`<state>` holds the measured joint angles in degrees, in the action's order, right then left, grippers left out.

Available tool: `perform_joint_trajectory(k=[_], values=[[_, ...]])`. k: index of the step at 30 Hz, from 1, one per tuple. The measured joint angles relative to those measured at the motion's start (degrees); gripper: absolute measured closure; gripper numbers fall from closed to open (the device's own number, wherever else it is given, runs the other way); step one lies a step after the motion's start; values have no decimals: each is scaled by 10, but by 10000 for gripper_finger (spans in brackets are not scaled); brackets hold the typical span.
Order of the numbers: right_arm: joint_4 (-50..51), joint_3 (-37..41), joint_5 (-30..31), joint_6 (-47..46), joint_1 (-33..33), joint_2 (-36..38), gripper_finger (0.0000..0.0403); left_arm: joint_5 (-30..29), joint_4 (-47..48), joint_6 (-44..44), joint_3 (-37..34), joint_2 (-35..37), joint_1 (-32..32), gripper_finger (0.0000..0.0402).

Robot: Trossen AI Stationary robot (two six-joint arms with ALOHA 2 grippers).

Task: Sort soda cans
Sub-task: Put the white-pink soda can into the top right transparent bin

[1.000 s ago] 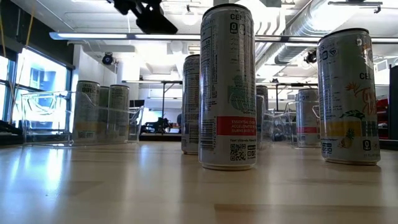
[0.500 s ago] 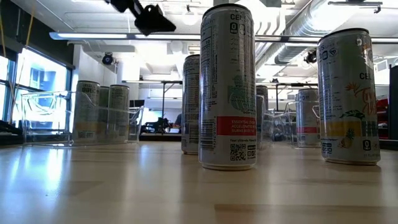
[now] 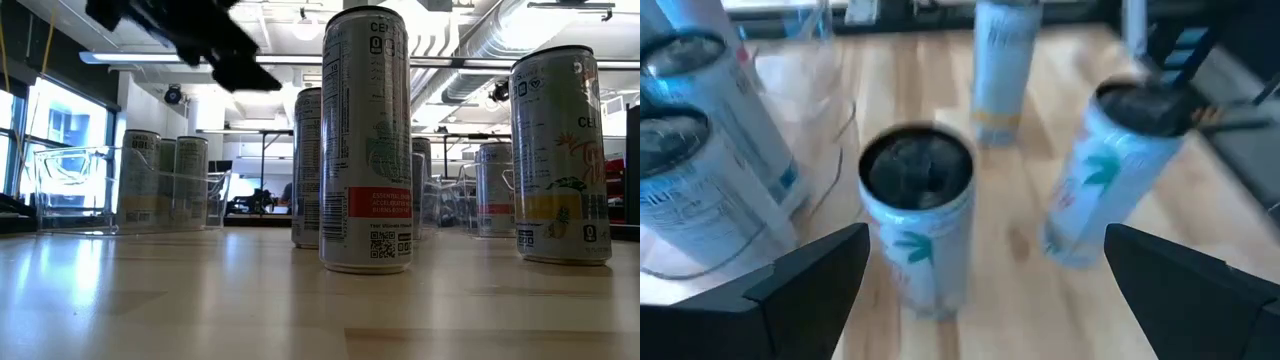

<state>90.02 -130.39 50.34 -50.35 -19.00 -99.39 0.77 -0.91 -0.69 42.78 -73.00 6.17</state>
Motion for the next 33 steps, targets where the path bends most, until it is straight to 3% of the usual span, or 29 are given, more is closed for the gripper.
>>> perform_joint_trajectory(k=[5,8,12,18,24,29,33], values=[[0,0,0,3,3,0,25,-29,-97,-37,3,-54,-5,3],[0,0,-6,-1,3,0,25,-28,-106,-39,1,-94,-9,3],[0,0,-11,-2,3,0,25,-30,-124,-9,1,-123,-16,3],[0,0,-10,-2,4,0,25,-27,-228,1,2,-173,-17,3],[-2,0,-9,-2,4,0,25,-19,-229,19,1,-201,-17,4],[-3,0,-10,-2,4,0,25,-24,-264,26,1,-200,-17,31],[-2,0,-11,-2,4,-1,25,-29,-278,48,2,-200,-17,80]])
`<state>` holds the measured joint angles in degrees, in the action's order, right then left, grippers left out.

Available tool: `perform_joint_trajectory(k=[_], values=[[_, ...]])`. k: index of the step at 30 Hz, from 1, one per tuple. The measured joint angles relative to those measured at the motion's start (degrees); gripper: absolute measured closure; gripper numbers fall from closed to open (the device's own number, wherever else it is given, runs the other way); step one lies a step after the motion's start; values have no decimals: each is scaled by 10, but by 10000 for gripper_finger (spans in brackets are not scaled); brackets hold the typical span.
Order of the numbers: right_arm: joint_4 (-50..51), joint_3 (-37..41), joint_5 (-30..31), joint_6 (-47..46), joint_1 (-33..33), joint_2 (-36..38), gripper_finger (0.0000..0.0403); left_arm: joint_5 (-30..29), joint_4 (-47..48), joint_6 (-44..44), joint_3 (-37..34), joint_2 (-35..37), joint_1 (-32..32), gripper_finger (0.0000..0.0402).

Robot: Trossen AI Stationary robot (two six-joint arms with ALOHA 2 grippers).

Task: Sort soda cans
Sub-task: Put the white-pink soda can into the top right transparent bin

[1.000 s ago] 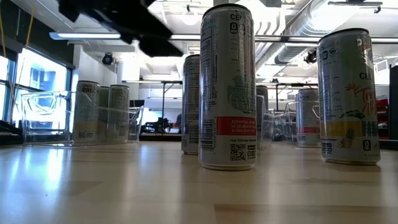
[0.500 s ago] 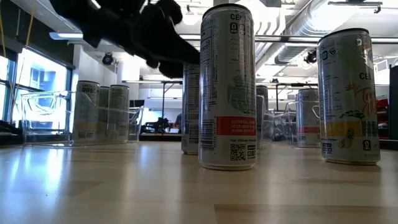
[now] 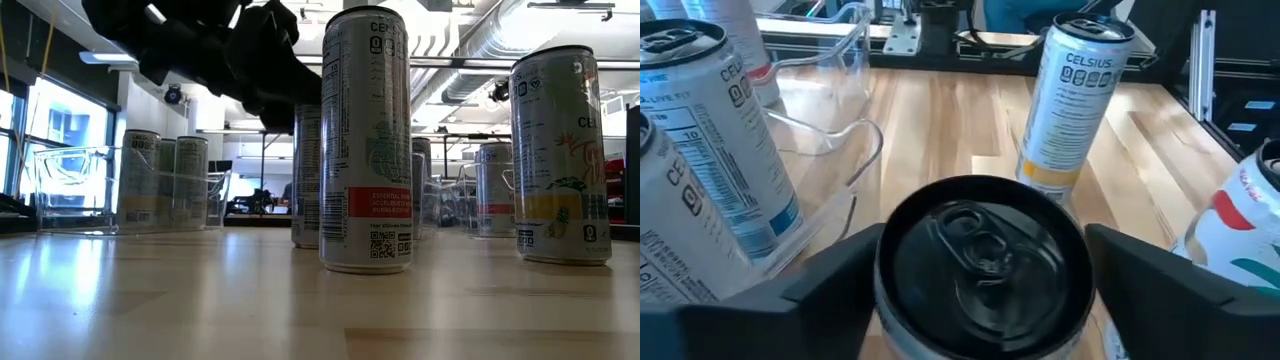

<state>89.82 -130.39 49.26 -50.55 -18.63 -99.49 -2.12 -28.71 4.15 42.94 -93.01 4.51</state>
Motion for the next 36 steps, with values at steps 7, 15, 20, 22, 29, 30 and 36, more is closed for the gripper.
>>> perform_joint_trajectory(k=[7,15,20,22,29,30,36], values=[[2,0,-20,8,0,-11,25,-1,4,-2,0,1,0,158],[2,0,-15,16,2,-11,25,1,108,-12,8,75,-3,158],[2,0,-55,38,-2,-16,25,-1,195,-18,45,202,-4,158],[-1,0,-63,52,-4,-19,25,-1,207,-18,52,243,-4,158],[-31,0,-62,86,-10,-19,25,-53,224,-17,100,324,-4,158],[-35,0,-57,91,-10,-19,25,-58,224,-17,108,325,-4,158],[-39,0,-51,103,-7,-19,25,-73,225,-32,149,321,-5,158]])
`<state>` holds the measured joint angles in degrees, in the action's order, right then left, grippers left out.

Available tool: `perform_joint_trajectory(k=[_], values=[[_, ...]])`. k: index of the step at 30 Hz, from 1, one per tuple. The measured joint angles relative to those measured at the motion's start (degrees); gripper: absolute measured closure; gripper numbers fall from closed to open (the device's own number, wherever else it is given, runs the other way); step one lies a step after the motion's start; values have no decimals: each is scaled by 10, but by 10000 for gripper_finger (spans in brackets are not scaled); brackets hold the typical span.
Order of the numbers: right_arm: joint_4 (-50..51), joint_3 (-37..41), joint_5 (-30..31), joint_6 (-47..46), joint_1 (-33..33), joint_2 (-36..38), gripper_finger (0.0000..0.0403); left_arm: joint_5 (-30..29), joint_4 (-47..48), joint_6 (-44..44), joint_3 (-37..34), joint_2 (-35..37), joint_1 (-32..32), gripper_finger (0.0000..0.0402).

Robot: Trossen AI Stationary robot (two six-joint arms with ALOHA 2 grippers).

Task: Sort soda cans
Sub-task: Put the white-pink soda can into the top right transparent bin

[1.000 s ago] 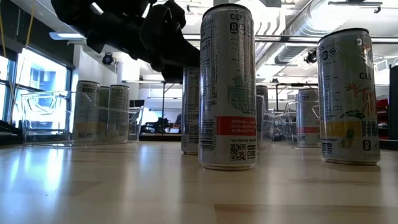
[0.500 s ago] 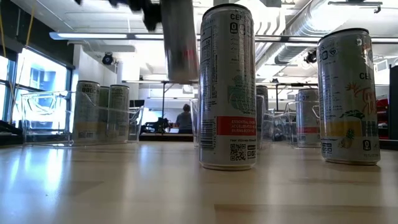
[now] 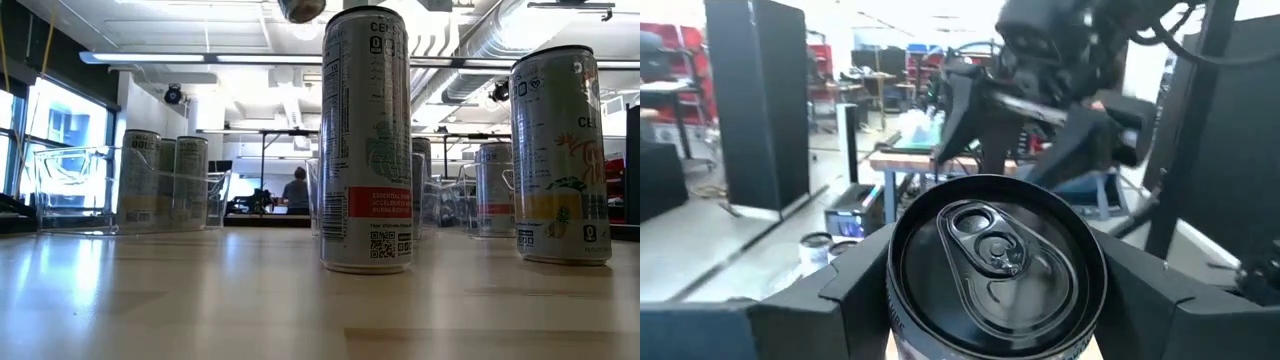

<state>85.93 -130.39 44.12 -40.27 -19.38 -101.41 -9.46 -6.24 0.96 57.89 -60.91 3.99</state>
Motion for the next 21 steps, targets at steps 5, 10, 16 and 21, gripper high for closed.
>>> perform_joint_trajectory(k=[5,10,16,21], values=[[3,0,10,-9,-16,9,25,-2,-3,-1,28,-14,-25,158],[-5,0,83,-30,-51,33,25,29,-61,6,54,-60,-57,158],[-56,0,76,-27,-84,44,25,54,-96,9,105,-113,-86,158],[-74,0,82,3,-77,34,25,104,-93,14,148,-138,-93,158]])
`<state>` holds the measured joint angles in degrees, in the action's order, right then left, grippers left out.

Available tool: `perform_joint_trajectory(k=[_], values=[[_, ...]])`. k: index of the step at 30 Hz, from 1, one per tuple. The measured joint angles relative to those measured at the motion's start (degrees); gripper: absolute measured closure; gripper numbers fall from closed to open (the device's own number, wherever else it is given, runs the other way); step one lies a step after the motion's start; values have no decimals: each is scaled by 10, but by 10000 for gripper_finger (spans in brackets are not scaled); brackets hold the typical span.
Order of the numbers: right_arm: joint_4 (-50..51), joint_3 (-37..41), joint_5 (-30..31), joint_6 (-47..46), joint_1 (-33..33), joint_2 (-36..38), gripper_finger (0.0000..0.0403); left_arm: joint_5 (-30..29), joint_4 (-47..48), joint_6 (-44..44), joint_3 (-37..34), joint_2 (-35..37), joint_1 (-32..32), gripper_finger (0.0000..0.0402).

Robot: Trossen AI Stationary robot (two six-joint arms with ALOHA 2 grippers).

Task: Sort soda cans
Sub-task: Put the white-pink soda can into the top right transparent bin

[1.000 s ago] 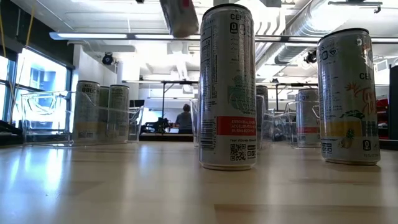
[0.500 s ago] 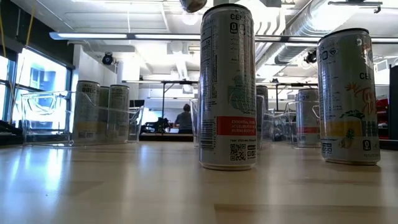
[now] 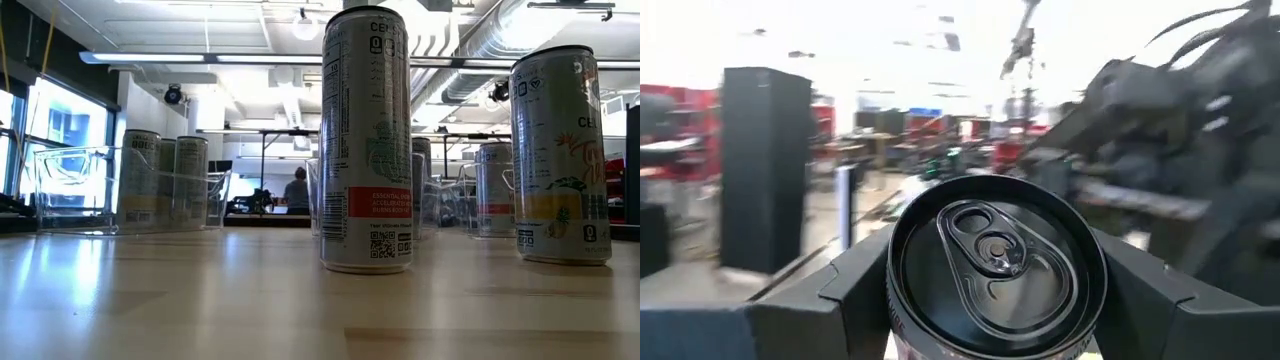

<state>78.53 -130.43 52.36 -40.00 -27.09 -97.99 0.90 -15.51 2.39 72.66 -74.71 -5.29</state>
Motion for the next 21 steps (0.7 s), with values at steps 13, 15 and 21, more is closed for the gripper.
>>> perform_joint_trajectory(k=[13,15,21], values=[[-54,0,-14,47,76,-8,25,49,23,21,20,1,2,158],[-81,0,-65,51,87,-8,25,50,22,21,20,1,2,158],[-157,0,-189,199,107,-27,25,60,28,28,20,2,3,158]])
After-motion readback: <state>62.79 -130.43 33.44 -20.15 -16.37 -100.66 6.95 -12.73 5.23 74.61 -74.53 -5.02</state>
